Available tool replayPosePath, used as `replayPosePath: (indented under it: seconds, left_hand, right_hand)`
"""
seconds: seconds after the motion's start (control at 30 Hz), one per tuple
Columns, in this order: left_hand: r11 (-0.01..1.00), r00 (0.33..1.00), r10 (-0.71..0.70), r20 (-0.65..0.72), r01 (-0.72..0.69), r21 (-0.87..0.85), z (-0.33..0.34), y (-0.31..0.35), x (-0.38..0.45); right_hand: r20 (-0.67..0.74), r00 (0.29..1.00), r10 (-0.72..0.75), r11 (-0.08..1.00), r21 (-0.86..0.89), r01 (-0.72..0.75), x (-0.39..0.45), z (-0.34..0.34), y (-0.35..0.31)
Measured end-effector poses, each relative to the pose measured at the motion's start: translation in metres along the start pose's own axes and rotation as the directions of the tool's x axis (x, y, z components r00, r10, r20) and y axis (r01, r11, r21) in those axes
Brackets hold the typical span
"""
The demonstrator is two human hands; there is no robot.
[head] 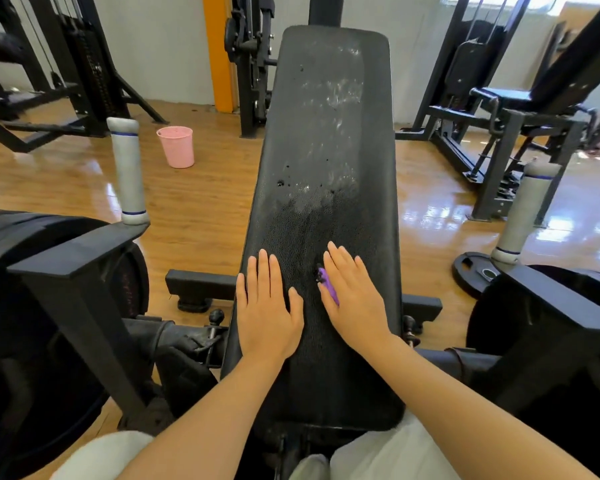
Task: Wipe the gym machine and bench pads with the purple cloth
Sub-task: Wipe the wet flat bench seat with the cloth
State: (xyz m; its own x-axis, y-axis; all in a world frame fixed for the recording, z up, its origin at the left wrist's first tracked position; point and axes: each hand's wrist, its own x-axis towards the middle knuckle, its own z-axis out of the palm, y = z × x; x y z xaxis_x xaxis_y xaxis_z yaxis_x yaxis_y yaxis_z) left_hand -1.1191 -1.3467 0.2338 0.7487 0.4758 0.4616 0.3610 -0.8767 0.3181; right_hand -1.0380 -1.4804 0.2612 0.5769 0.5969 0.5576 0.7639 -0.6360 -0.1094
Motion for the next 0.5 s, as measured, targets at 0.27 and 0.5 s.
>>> replayPosePath:
  seconds: [0.27, 0.5]
  left_hand:
    - [0.991, 0.993, 0.122, 0.006, -0.122, 0.048, 0.003, -0.001, 0.000]
    - [0.988, 0.990, 0.143, 0.011, -0.144, 0.051, 0.002, -0.001, 0.003]
  right_hand:
    - [-0.055, 0.975, 0.216, 0.976, -0.012, -0.217, 0.015, 0.002, -0.013]
    - [-0.001, 0.961, 0.275, 0.961, 0.028, -0.275, 0.088, 0.002, 0.032]
